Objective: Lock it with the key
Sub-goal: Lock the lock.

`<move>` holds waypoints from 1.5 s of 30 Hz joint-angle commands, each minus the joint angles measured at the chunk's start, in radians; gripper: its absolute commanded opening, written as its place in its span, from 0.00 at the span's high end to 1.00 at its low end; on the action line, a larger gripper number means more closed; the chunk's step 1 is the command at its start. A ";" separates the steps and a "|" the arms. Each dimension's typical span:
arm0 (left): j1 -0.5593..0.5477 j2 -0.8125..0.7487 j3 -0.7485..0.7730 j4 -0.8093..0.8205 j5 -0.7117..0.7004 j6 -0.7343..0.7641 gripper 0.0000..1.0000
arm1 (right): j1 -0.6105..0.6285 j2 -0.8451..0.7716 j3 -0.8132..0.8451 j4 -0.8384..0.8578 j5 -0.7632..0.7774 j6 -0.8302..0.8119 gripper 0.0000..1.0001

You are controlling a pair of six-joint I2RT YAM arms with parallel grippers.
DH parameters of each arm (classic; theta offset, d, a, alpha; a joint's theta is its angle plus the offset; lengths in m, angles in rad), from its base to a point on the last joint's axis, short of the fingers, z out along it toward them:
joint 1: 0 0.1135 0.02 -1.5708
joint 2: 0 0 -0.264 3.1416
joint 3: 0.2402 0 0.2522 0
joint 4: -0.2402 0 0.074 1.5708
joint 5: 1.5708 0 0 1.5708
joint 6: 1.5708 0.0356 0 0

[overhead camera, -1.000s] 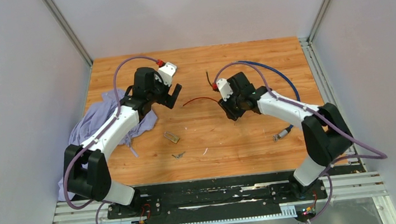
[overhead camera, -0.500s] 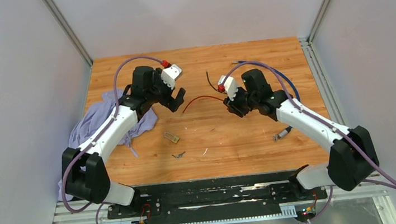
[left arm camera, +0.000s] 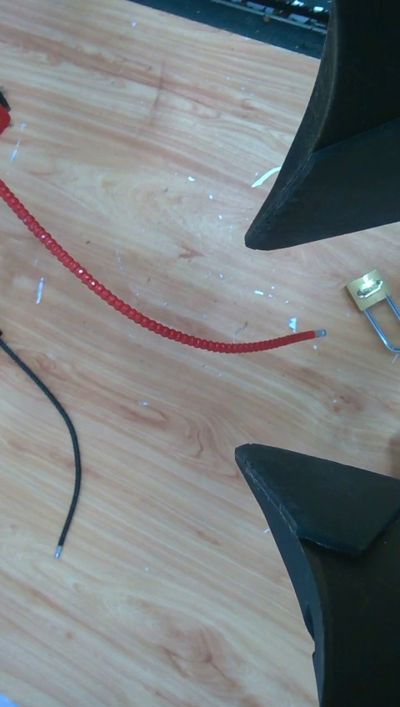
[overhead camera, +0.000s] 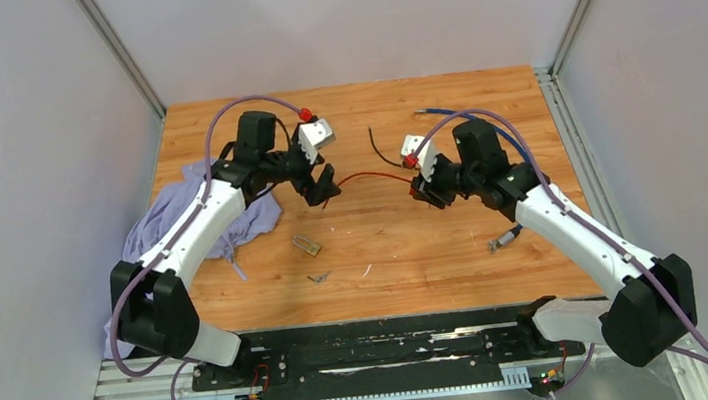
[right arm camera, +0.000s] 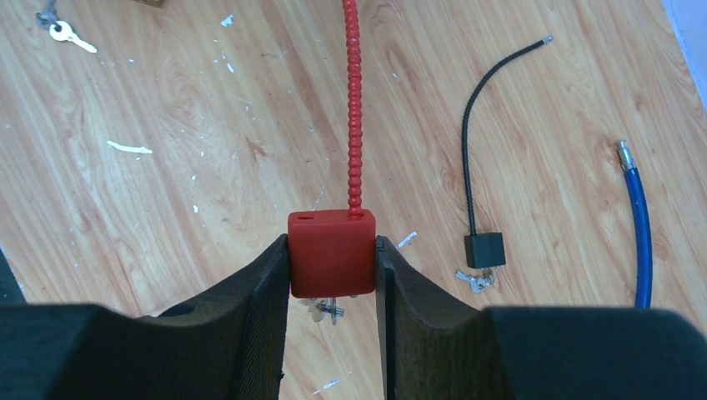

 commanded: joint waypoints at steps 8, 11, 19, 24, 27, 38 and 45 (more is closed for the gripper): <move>0.006 0.089 0.041 -0.087 0.106 0.021 0.12 | -0.020 -0.038 0.031 -0.044 -0.107 -0.028 0.99; 0.006 0.119 0.047 -0.065 0.122 -0.022 0.17 | -0.020 -0.038 0.033 -0.049 -0.124 -0.022 0.99; -0.028 0.181 0.083 -0.040 0.162 -0.057 0.35 | -0.020 -0.035 0.034 -0.049 -0.145 -0.011 0.99; -0.057 0.200 0.099 -0.046 0.189 -0.057 0.53 | -0.020 -0.034 0.027 -0.044 -0.144 -0.007 0.99; -0.060 0.198 0.116 -0.045 0.220 -0.078 0.69 | -0.020 -0.030 0.020 -0.031 -0.144 0.005 0.99; -0.068 0.112 0.098 0.148 0.343 -0.344 1.00 | -0.020 0.013 0.022 0.035 -0.082 0.109 0.90; -0.068 0.064 0.077 0.242 0.379 -0.500 1.00 | -0.022 0.056 0.095 0.009 -0.154 0.150 0.70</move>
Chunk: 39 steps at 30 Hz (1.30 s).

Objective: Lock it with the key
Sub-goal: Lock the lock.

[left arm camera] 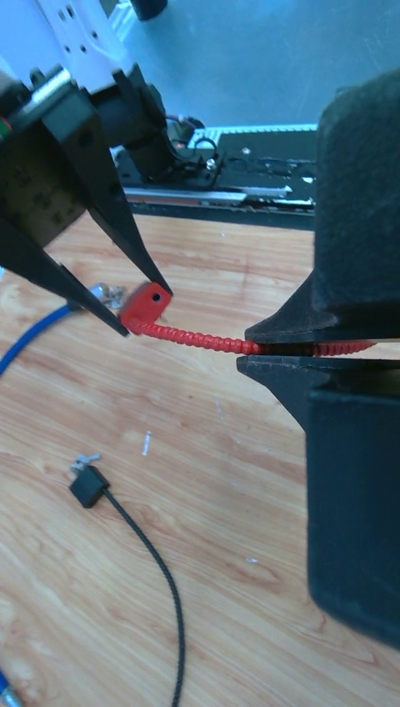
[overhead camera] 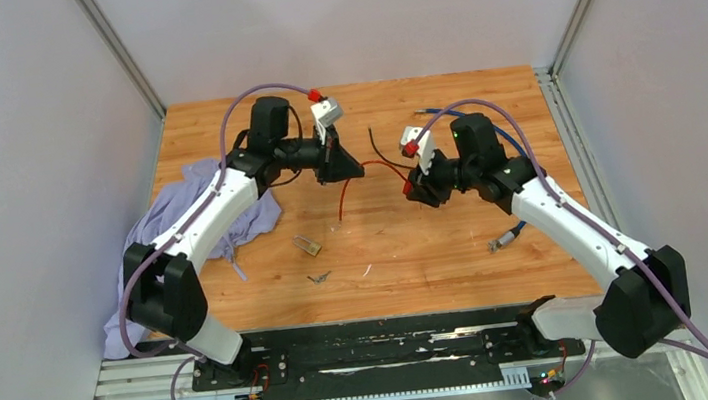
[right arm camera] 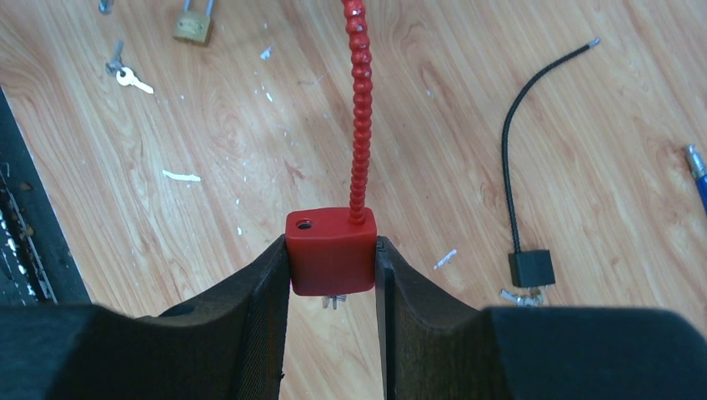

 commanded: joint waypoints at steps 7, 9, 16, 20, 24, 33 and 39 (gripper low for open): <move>-0.009 -0.042 -0.031 0.147 0.093 -0.205 1.00 | -0.023 0.037 0.109 0.007 -0.114 0.055 0.67; -0.007 -0.037 -0.029 0.146 0.099 -0.215 1.00 | -0.027 0.031 0.106 0.007 -0.119 0.056 0.67; 0.009 -0.036 -0.060 0.243 0.128 -0.309 1.00 | -0.053 0.003 0.069 0.028 -0.135 0.077 0.62; 0.014 -0.035 -0.080 0.302 0.144 -0.364 1.00 | -0.061 -0.006 0.058 0.039 -0.141 0.081 0.59; 0.015 -0.035 -0.084 0.303 0.144 -0.368 1.00 | -0.062 -0.008 0.053 0.042 -0.143 0.076 0.58; 0.016 -0.039 -0.089 0.303 0.141 -0.367 1.00 | -0.063 -0.015 0.037 0.043 -0.142 0.067 0.55; 0.023 -0.039 -0.093 0.330 0.168 -0.398 1.00 | -0.078 -0.027 0.009 0.045 -0.141 0.027 0.53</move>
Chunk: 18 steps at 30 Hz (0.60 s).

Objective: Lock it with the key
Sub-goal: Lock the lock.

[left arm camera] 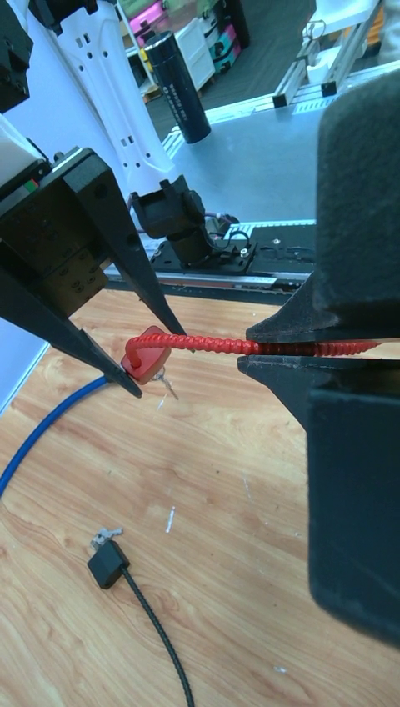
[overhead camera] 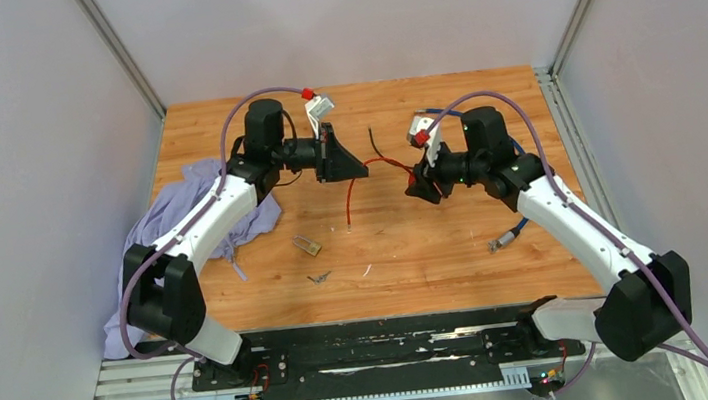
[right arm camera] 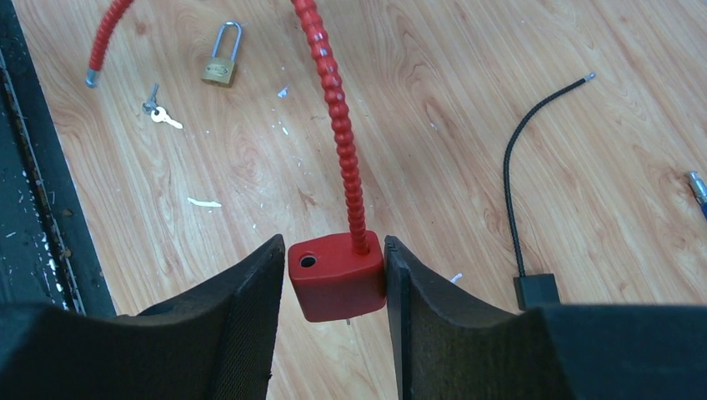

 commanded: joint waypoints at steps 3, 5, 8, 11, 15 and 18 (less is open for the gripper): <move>0.010 -0.007 -0.015 0.087 0.051 -0.053 1.00 | -0.035 -0.031 -0.042 0.012 -0.043 -0.053 0.52; 0.012 -0.006 -0.018 0.102 0.057 -0.064 1.00 | -0.037 -0.033 -0.046 0.012 -0.049 -0.064 0.52; 0.012 -0.002 -0.020 0.108 0.059 -0.072 1.00 | -0.037 -0.033 -0.044 0.012 -0.056 -0.071 0.52; 0.011 0.004 -0.023 0.108 0.058 -0.073 1.00 | -0.037 -0.032 -0.039 0.009 -0.077 -0.074 0.52; 0.011 0.009 -0.022 0.108 0.058 -0.074 1.00 | -0.036 -0.031 -0.034 0.006 -0.100 -0.080 0.57; 0.011 0.011 -0.023 0.109 0.057 -0.075 1.00 | -0.037 -0.035 -0.033 -0.003 -0.104 -0.089 0.62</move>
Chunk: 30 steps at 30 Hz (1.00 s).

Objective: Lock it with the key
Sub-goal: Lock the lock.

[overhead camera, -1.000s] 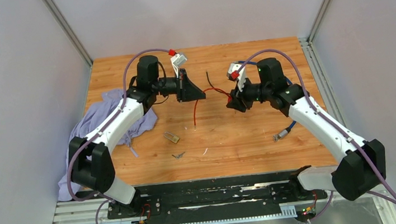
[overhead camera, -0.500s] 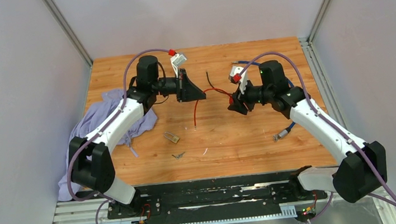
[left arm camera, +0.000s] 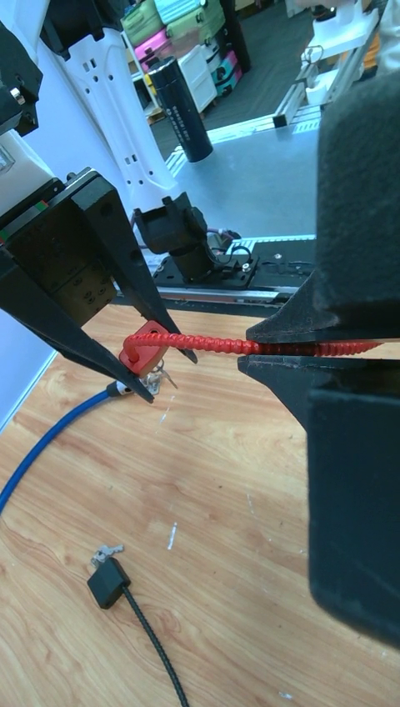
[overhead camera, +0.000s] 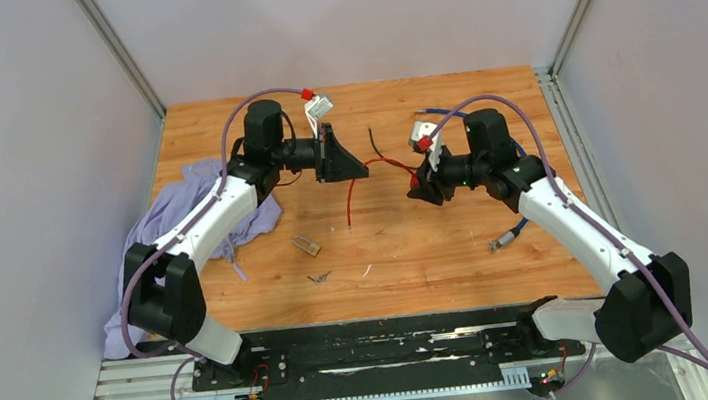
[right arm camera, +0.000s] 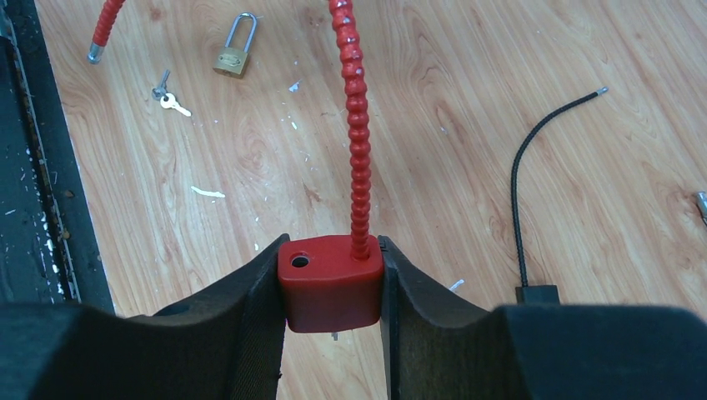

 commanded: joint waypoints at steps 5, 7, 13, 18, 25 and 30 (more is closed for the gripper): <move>0.008 0.013 -0.008 0.052 0.012 -0.013 1.00 | -0.015 -0.039 -0.006 -0.014 -0.040 -0.032 0.75; 0.007 0.016 -0.009 0.050 0.000 -0.015 1.00 | -0.016 -0.043 -0.005 -0.018 -0.042 -0.031 0.80; 0.019 0.016 -0.017 0.055 -0.054 -0.025 1.00 | -0.016 -0.041 -0.006 -0.022 -0.049 -0.027 0.99; 0.022 0.015 -0.030 0.096 -0.068 -0.051 0.93 | -0.016 -0.029 0.001 -0.022 -0.090 -0.019 0.99; 0.021 0.008 -0.020 0.103 -0.039 -0.058 0.75 | -0.016 -0.023 0.003 -0.023 -0.110 -0.015 0.99; 0.022 0.001 -0.021 0.109 -0.016 -0.047 0.61 | -0.016 -0.027 0.008 -0.030 -0.092 -0.022 0.99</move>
